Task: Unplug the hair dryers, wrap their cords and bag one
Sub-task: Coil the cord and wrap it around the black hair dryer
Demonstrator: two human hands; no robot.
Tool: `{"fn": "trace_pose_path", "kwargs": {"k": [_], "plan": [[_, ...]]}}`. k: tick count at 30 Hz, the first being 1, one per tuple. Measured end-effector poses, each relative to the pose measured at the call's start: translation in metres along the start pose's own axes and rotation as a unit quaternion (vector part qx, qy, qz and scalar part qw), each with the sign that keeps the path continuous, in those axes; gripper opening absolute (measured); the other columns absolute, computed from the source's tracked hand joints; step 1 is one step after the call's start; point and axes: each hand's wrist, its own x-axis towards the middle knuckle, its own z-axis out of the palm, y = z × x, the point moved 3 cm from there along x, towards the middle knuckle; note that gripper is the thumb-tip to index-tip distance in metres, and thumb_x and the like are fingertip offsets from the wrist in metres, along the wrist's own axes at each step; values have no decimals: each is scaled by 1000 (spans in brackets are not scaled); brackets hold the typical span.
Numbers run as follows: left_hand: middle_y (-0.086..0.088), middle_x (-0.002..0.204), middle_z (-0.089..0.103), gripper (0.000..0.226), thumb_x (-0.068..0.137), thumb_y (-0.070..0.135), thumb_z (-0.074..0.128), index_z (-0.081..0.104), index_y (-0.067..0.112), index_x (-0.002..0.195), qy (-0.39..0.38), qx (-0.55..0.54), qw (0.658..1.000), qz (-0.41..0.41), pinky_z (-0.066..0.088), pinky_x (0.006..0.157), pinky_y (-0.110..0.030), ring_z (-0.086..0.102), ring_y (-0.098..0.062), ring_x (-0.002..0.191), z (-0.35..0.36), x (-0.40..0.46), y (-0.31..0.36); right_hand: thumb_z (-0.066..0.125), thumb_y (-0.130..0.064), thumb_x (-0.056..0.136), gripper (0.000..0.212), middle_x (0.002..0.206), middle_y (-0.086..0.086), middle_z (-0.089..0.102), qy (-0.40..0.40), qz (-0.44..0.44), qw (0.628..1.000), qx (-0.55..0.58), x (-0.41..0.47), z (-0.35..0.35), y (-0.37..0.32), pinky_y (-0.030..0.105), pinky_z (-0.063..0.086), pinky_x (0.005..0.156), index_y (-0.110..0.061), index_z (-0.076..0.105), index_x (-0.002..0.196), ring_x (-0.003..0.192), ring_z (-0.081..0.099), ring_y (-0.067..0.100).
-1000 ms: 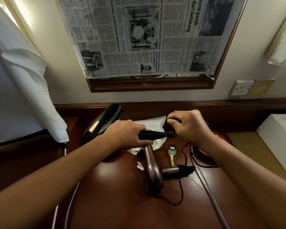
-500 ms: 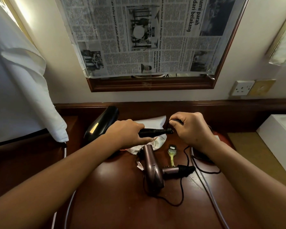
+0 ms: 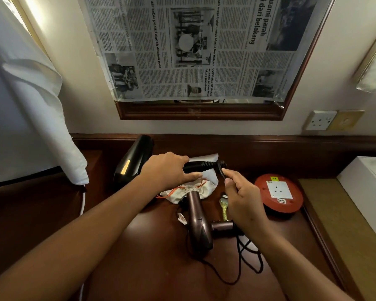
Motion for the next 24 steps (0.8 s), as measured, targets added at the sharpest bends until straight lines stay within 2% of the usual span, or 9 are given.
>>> {"fn": "trace_pose_path", "kwargs": {"k": [2, 4, 6, 9, 11, 14, 17, 21, 24], "plan": [[9, 73, 54, 59, 82, 81, 31, 54, 29, 97, 4, -15, 1000, -1, 43, 57, -31, 55, -14, 69, 1, 0, 0, 41, -9, 98, 35, 78, -1, 66, -22, 53, 995, 86, -3, 5, 6, 43, 49, 57, -24, 55, 127, 61, 56, 29], [11, 71, 51, 54, 83, 80, 31, 50, 30, 91, 10, -32, 999, -1, 44, 58, -31, 55, -13, 69, 1, 0, -1, 39, -6, 97, 34, 59, -2, 51, -43, 113, 975, 189, -5, 8, 12, 32, 34, 42, -27, 55, 120, 46, 38, 19], [10, 72, 52, 52, 82, 80, 31, 47, 31, 88, 14, -43, 999, -1, 48, 62, -33, 57, -15, 72, 0, -1, -2, 38, -5, 97, 29, 59, 0, 45, -73, 184, 940, 277, -7, 14, 18, 23, 26, 38, -19, 57, 114, 44, 31, 11], [7, 78, 57, 59, 82, 81, 30, 53, 29, 97, 9, -38, 999, 2, 52, 68, -37, 61, -18, 78, -2, -3, -5, 41, -9, 99, 19, 61, 2, 45, -132, 257, 892, 347, -11, 23, 25, 23, 23, 41, -4, 59, 101, 44, 31, 11], [7, 77, 57, 60, 82, 80, 31, 54, 28, 99, 9, -39, 999, 5, 50, 66, -35, 59, -16, 76, -3, -5, -6, 44, -17, 99, 24, 60, 3, 43, -157, 284, 875, 359, -11, 25, 31, 25, 26, 43, 0, 60, 93, 44, 31, 12], [7, 76, 54, 59, 81, 80, 30, 52, 27, 96, 22, -34, 999, 8, 43, 61, -33, 53, -15, 71, -6, -8, -7, 44, -30, 98, 35, 54, 4, 39, -199, 301, 875, 323, -9, 24, 35, 27, 33, 44, -2, 60, 83, 42, 30, 14], [8, 73, 54, 54, 82, 79, 31, 48, 29, 90, 35, -52, 998, 11, 41, 59, -32, 55, -15, 71, -7, -10, -7, 43, -37, 97, 40, 51, 1, 30, -241, 307, 856, 339, -6, 22, 35, 27, 37, 46, -3, 60, 86, 41, 26, 12], [10, 65, 48, 47, 82, 77, 35, 45, 31, 82, 54, -89, 994, 19, 35, 56, -30, 50, -12, 67, -11, -12, -8, 44, -44, 95, 45, 59, 0, 27, -283, 314, 813, 400, -7, 22, 38, 28, 29, 52, -7, 66, 84, 50, 24, 13], [10, 64, 51, 46, 81, 77, 37, 45, 33, 78, 71, -122, 989, 34, 35, 54, -30, 52, -10, 63, -13, -14, -8, 40, -44, 96, 46, 60, 0, 30, -290, 311, 789, 443, -7, 23, 42, 25, 26, 50, -7, 62, 79, 51, 27, 12]]}}
